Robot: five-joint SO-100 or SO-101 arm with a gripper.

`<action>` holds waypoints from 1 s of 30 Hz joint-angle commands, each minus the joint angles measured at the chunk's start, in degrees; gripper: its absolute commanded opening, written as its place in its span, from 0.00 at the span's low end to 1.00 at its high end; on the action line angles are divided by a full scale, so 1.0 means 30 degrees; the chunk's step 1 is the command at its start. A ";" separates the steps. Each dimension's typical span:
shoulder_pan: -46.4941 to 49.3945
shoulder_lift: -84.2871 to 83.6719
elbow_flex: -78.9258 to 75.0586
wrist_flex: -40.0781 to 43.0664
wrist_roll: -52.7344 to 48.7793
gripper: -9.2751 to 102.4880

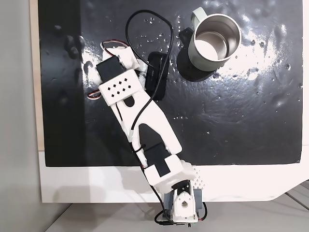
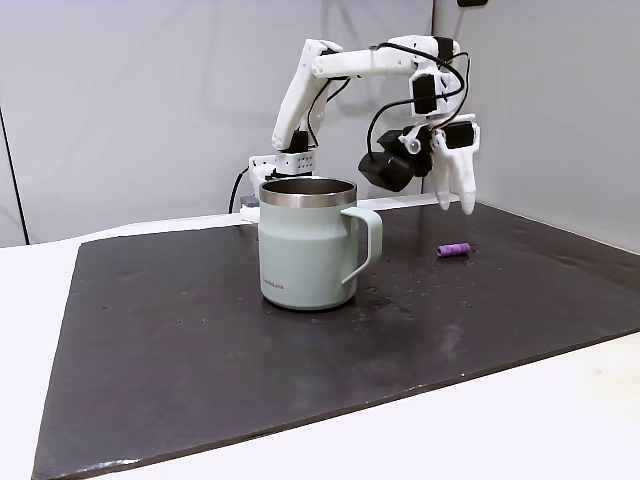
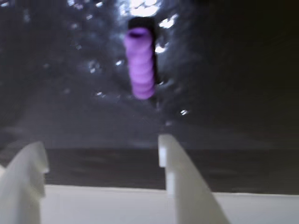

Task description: Grasp a pengrip and put it in the cup.

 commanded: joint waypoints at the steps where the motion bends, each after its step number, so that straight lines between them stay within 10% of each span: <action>1: -0.0557 -0.0234 -0.1201 0.0117 0.0352 0.30; 30: -0.0234 -0.4951 -0.2461 -0.2461 -0.0088 0.18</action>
